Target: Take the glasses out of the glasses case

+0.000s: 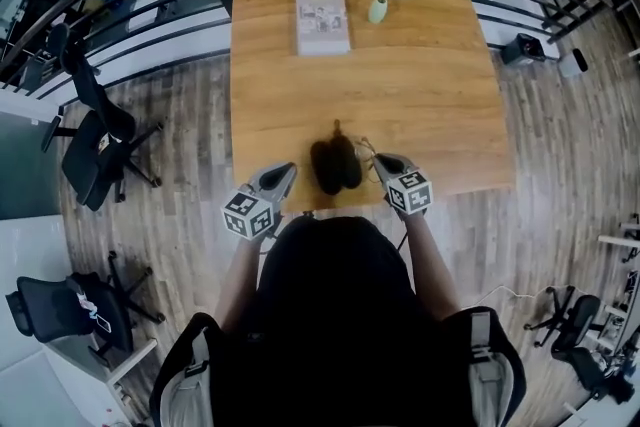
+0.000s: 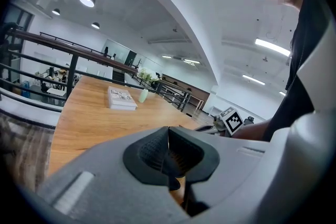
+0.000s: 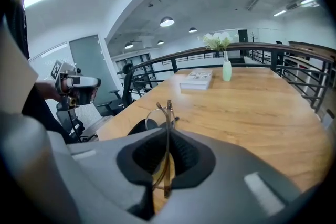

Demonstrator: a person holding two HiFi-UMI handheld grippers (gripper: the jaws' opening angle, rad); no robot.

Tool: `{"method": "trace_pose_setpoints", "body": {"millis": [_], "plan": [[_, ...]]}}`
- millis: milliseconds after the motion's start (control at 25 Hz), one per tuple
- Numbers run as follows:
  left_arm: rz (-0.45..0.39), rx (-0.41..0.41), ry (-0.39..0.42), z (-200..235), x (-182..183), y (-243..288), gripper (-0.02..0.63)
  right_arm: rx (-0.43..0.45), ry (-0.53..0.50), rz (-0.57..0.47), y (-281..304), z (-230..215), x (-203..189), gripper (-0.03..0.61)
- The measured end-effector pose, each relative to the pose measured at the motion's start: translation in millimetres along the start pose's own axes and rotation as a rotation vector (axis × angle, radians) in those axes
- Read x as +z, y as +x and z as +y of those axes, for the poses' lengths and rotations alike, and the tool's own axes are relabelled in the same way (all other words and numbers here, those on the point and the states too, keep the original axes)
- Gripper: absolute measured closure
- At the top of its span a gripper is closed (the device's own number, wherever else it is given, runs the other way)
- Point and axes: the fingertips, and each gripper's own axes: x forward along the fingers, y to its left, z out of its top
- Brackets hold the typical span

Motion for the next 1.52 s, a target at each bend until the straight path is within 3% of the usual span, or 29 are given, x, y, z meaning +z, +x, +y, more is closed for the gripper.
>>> {"method": "trace_pose_setpoints", "body": {"millis": [800, 1040, 1520], "plan": [[0.001, 0.087, 0.005, -69.9, -22.6, -2.6, 0.603, 0.099, -0.034, -0.13, -58.1, -0.9, 8.1, 0.56], [0.0, 0.102, -0.007, -99.2, -43.6, -3.7, 0.603, 0.133, 0.0, -0.151, -81.2, -6.1, -7.5, 0.56], [-0.01, 0.151, -0.038, -145.8, -83.8, -19.6, 0.603, 0.174, -0.031, -0.118, -112.8, 0.1, -52.8, 0.559]]}}
